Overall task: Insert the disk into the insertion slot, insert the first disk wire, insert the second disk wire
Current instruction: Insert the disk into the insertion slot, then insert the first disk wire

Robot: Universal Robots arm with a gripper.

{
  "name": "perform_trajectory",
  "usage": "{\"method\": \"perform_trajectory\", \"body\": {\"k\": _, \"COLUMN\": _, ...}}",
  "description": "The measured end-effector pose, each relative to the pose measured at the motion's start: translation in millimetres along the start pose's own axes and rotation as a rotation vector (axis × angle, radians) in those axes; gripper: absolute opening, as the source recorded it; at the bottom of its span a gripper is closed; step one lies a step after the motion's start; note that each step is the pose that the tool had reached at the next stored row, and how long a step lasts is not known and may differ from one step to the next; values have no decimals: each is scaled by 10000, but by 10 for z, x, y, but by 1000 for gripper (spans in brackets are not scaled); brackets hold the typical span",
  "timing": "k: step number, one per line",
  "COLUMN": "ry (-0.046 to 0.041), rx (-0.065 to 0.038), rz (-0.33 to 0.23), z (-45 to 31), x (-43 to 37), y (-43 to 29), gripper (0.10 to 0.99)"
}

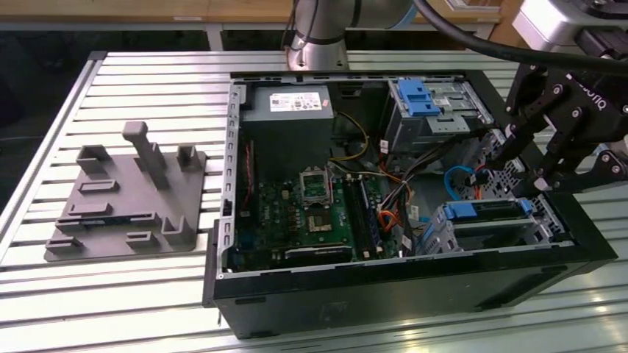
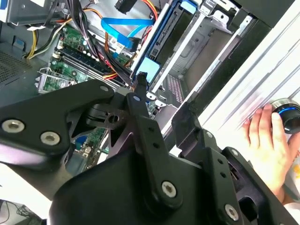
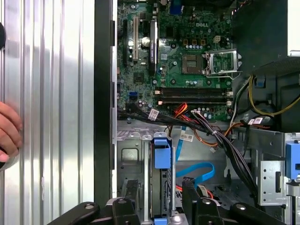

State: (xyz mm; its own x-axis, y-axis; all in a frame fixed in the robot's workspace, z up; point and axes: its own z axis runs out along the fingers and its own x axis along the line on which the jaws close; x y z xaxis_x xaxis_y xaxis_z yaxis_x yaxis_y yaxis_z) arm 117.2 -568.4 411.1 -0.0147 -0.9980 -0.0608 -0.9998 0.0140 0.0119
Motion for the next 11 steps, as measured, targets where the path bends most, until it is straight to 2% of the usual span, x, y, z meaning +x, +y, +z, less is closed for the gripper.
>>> {"method": "perform_trajectory", "body": {"k": 11, "ry": -1, "rx": 0, "rz": -4, "z": 0, "x": 0, "y": 0, "gripper": 498}}
